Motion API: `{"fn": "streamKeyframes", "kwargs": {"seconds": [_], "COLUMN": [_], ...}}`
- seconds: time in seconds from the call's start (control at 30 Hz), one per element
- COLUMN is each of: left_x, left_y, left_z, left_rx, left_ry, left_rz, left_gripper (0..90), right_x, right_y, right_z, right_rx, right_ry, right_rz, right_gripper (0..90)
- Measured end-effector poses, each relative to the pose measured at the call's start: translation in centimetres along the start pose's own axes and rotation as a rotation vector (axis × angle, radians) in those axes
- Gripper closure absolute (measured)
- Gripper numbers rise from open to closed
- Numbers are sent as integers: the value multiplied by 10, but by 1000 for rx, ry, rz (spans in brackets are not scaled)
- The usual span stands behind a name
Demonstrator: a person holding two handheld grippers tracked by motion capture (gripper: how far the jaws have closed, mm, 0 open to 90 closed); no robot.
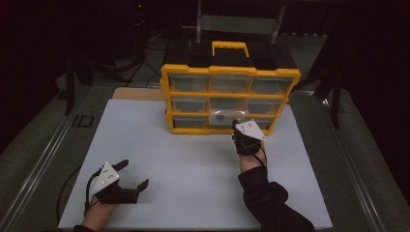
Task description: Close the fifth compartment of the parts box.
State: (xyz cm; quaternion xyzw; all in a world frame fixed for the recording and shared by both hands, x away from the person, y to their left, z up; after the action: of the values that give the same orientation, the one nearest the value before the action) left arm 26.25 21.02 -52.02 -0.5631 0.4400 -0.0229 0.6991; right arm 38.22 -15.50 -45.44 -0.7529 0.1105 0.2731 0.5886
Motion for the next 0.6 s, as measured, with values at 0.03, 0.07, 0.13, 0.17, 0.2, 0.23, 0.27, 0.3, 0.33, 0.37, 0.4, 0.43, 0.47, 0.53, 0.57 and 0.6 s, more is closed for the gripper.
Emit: {"fn": "streamKeyframes", "kwargs": {"seconds": [0.03, 0.07, 0.13, 0.17, 0.2, 0.23, 0.27, 0.3, 0.33, 0.37, 0.4, 0.43, 0.47, 0.53, 0.57, 0.6], "left_x": [0, 0, 0, 0, 0, 0, 0, 0, 0, 0, 0, 0, 0, -1, -1, -1], "left_y": [0, 0, 0, 0, 0, 0, 0, 0, 0, 0, 0, 0, 0, 0, 0, 0], "left_z": [0, 0, 0, 0, 0, 0, 0, 0, 0, 0, 0, 0, 0, 0, 0, 0], "left_rx": [0, 0, 0, 0, 0, 0, 0, 0, 0, 0, 0, 0, 1, 1, 1, 1], "left_ry": [0, 1, 1, 1, 1, 1, 1, 1, 1, 1, 1, 1, 0, 1, 1, 1], "left_rz": [0, 0, 0, 0, -1, -2, -2, -2, -2, -1, -1, -1, -1, -2, -3, -2], "left_gripper": [0, 0, 0, 0, 0, 0, 0, 0, 0, 0, 0, 0, 0, 0, 0, 0], "right_x": [1, 1, 3, 3, 4, 5, 6, 6, 7, 8, 8, 8, 9, 11, 11, 12], "right_y": [0, -1, -1, -2, -2, -2, -2, -3, -3, -3, -4, -4, -4, -6, -6, -6], "right_z": [0, -1, -1, -1, -1, -2, -2, -2, -2, -3, -3, -3, -4, -5, -5, -5], "right_rx": [0, -1, -4, -7, -7, -8, -8, -8, -8, -7, -7, -7, -10, -7, -6, -10], "right_ry": [-1, 1, 4, 7, 8, 9, 13, 14, 14, 15, 16, 16, 19, 21, 22, 25], "right_rz": [1, 1, 2, 3, 3, 4, 4, 5, 6, 7, 7, 7, 8, 11, 12, 12], "right_gripper": [892, 892, 892, 892, 892, 892, 892, 892, 892, 891, 892, 892, 892, 891, 892, 892]}}
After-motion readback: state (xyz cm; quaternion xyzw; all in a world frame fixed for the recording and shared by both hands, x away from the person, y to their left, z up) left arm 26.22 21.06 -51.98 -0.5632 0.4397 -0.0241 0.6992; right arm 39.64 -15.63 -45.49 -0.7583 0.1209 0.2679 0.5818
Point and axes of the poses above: each handheld gripper's, and its own axes: x roughly forward along the jaws, y roughly out of its underside, z roughly to its left, the point moved 4 cm from there along x, roughly forward along the jaws, and after that the axes turned 14 degrees about z, right-handed, at the moved point
